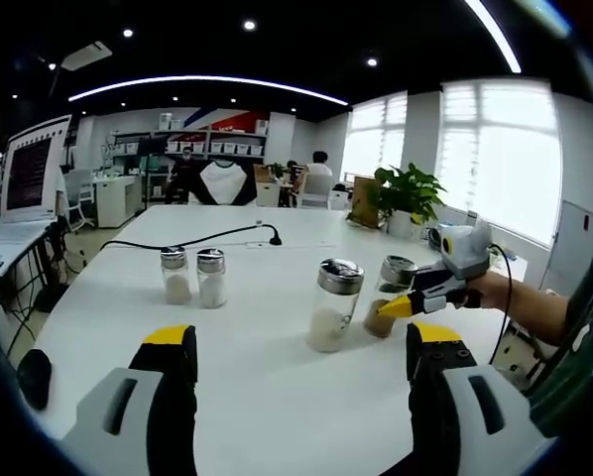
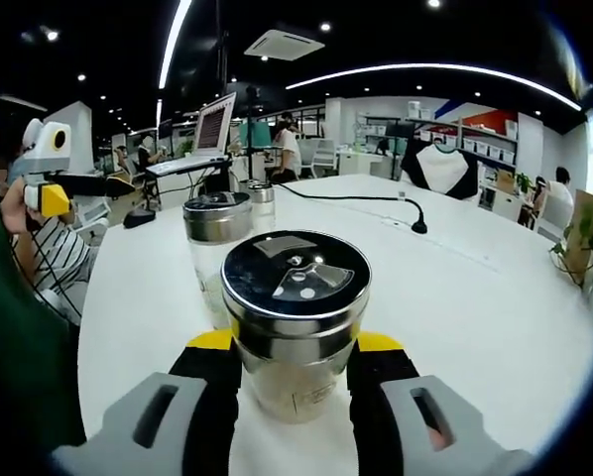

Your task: Rotate the seasoning bottle until the label or dispensing opening points toward the visible target arrow and the bottle remains upright within the marked orientation range

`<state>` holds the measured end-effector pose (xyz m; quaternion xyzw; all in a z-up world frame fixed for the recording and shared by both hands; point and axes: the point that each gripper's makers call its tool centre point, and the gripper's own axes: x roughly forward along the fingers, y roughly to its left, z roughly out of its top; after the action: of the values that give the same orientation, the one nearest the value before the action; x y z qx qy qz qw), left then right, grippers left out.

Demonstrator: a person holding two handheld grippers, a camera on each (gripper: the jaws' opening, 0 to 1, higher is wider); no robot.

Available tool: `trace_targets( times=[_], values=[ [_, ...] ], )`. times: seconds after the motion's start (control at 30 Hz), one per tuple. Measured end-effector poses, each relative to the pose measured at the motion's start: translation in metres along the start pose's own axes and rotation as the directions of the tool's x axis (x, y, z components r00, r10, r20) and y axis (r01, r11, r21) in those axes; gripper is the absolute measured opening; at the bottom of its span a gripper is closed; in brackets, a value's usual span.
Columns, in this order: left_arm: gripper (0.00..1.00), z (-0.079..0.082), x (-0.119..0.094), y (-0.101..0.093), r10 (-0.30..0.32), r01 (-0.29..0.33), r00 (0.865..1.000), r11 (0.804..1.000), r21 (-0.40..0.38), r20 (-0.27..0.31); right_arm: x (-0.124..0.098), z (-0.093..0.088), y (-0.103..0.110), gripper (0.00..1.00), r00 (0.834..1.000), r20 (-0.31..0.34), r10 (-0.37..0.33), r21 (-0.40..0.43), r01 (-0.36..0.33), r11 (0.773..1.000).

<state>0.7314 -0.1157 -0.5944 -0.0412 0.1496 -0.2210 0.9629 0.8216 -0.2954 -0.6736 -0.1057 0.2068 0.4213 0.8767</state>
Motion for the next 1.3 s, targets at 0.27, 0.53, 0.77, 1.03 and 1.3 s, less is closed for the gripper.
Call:
trace_targets(
  times=[0.27,0.53,0.77,1.03,1.3],
  values=[
    [0.92,-0.001,0.0,-0.002,-0.008,0.008,1.0,1.0,0.006,-0.004,0.0,-0.001,-0.003,0.41,0.999,-0.008,-0.037,0.038,0.038,0.999],
    [0.92,-0.002,0.001,-0.004,-0.011,0.011,1.0,1.0,0.0,-0.008,0.001,-0.001,-0.005,0.41,0.998,-0.006,-0.07,0.055,0.071,0.996],
    [0.92,-0.001,0.004,-0.008,-0.029,0.029,1.0,1.0,0.001,-0.011,0.001,-0.001,-0.005,0.41,0.994,-0.009,-0.107,0.078,0.107,0.991],
    [0.92,-0.004,0.005,-0.011,-0.041,0.042,0.999,0.999,0.015,-0.023,0.0,-0.002,-0.005,0.41,0.988,-0.021,-0.151,0.097,0.153,0.984],
    [0.92,-0.007,0.007,-0.013,-0.056,0.057,0.998,0.998,0.026,-0.035,0.0,-0.003,-0.004,0.41,0.983,-0.031,-0.183,0.116,0.186,0.976]
  ],
)
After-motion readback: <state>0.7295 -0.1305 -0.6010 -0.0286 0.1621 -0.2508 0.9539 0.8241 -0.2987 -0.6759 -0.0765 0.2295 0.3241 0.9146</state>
